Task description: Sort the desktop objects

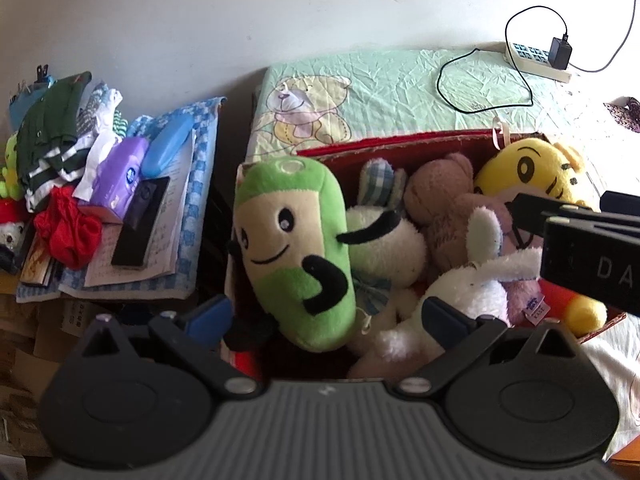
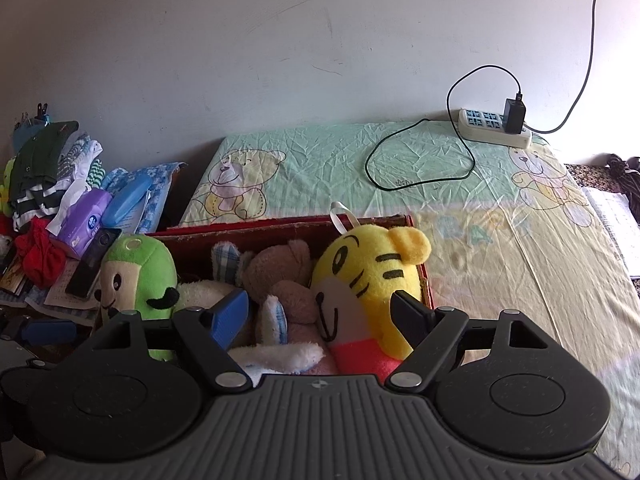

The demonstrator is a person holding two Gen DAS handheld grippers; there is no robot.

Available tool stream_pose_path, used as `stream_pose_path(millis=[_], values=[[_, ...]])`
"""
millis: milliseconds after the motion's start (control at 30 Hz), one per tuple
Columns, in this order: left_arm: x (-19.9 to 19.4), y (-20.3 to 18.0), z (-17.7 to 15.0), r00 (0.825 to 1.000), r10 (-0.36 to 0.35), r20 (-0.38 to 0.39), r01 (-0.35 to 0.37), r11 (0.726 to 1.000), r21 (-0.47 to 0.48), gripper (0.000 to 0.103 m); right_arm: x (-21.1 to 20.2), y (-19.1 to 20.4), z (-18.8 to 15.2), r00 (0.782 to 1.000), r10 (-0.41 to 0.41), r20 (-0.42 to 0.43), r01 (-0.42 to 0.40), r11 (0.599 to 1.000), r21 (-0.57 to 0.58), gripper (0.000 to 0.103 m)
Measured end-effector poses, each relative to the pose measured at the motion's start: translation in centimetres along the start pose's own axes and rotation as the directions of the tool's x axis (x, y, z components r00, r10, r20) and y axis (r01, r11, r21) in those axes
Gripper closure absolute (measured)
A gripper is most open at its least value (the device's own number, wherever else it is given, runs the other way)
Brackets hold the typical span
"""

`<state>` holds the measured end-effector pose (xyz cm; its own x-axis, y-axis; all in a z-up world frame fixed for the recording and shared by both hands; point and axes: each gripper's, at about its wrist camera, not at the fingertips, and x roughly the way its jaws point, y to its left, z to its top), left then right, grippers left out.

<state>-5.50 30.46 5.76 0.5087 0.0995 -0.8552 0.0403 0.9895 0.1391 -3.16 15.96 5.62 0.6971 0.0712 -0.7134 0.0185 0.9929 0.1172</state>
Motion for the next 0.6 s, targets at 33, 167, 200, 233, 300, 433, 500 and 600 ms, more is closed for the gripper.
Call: stream_pose_path(millis=[33,167,200,233,300,433,500,600], values=[[-0.3,0.1,0.4,1.0,0.002,0.007,-0.002,1.0,0.006,0.001,-0.1,0.0,0.2,1.0,-0.002,0.004,0.002,1.0,0.004,0.022],[-1.3,0.5,1.6,0.999,0.006,0.036,-0.007,1.0,0.012,0.001,-0.3,-0.2,0.7,1.0,-0.004,0.016,0.004,1.0,0.015,0.022],[-1.4,0.5,1.7,0.999,0.006,0.04,-0.006,1.0,0.014,0.001,-0.4,-0.2,0.6,1.0,-0.004,0.015,0.004,1.0,0.015,0.022],[-1.5,0.3,1.7,0.999,0.003,0.043,-0.004,1.0,0.016,0.001,-0.4,-0.3,0.4,1.0,-0.005,0.011,0.005,1.0,0.015,0.022],[-1.4,0.0,1.4,0.999,-0.001,0.045,0.0,1.0,0.021,0.001,-0.4,-0.5,0.1,1.0,-0.006,0.002,0.006,1.0,0.02,0.022],[-1.1,-0.8,0.6,0.999,0.007,0.042,-0.008,1.0,0.016,0.001,-0.6,-0.8,-0.7,1.0,-0.023,-0.007,0.023,1.0,0.017,0.022],[-0.8,-1.1,0.2,0.999,0.011,0.032,-0.012,1.0,0.014,0.001,-0.6,-1.0,-1.1,0.999,-0.033,-0.013,0.033,0.999,0.011,0.022],[-0.6,-1.1,-0.2,1.0,0.003,0.017,-0.003,1.0,0.005,0.001,-0.5,-1.3,-1.6,0.999,-0.043,-0.027,0.043,0.999,0.018,0.022]])
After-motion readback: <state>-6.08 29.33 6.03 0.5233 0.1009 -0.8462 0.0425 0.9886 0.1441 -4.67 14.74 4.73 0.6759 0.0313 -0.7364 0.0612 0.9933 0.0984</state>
